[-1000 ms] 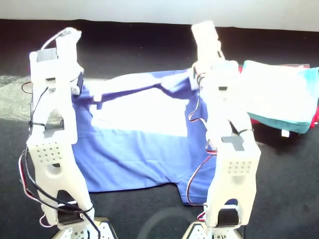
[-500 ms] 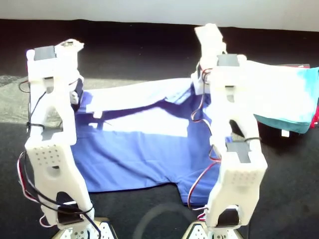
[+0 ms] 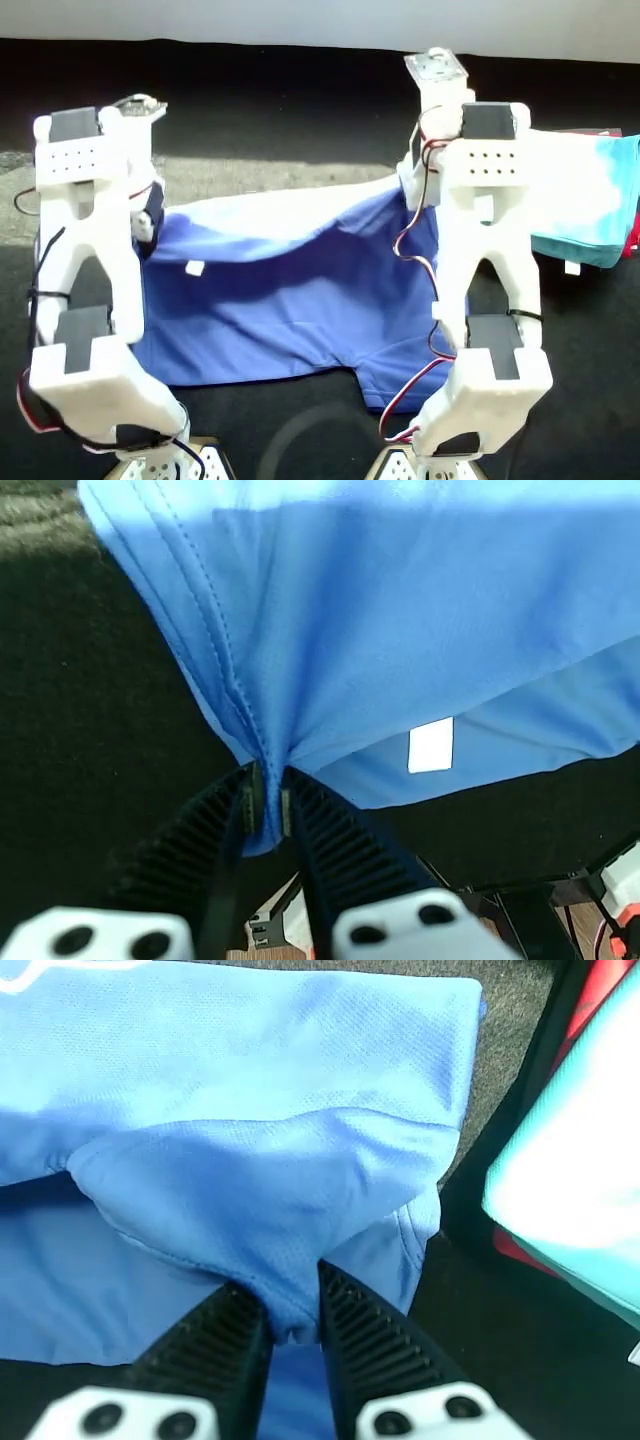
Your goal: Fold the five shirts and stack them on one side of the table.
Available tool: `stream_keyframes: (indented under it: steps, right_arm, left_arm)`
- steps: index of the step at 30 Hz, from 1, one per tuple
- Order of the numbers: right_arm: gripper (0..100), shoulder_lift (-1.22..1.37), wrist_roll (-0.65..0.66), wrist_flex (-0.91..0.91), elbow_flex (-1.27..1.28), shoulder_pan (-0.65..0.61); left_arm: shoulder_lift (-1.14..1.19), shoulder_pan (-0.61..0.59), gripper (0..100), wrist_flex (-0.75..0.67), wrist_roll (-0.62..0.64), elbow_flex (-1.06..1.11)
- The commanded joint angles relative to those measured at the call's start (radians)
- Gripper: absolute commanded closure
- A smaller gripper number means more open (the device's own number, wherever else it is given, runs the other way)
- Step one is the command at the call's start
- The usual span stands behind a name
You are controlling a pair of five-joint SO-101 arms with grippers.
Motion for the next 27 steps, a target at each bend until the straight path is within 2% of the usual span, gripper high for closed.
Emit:
stream_keyframes:
  steps: [1, 4, 10, 13, 19, 23, 27]
  right_arm:
    - [99.2, -0.133, 0.005, 0.013, 0.070, 0.013]
    - [99.2, -0.282, 0.006, -0.044, 0.282, -0.002]
    - [99.2, -0.690, 0.006, -0.268, 0.860, 0.004]
    - [99.2, -0.863, 0.063, -0.277, 1.053, 0.050]
    - [99.2, -1.073, 0.244, -0.205, 1.221, 0.231]
    - [99.2, -1.141, 0.313, -0.150, 1.270, 0.249]
    - [99.2, -1.191, 0.322, -0.096, 1.270, 0.248]
  left_arm:
    - [-0.125, 0.016, 99, -0.003, -0.006, 0.108]
    - [-0.177, 0.013, 99, -0.052, -0.006, 0.200]
    - [-0.286, 0.016, 99, -0.126, -0.006, 0.404]
    - [-0.343, 0.013, 99, -0.152, -0.006, 0.495]
    - [-0.435, 0.012, 99, -0.161, -0.061, 0.616]
    - [-0.455, 0.012, 99, -0.196, -0.061, 0.690]
    - [-0.455, 0.010, 99, -0.153, -0.061, 0.694]
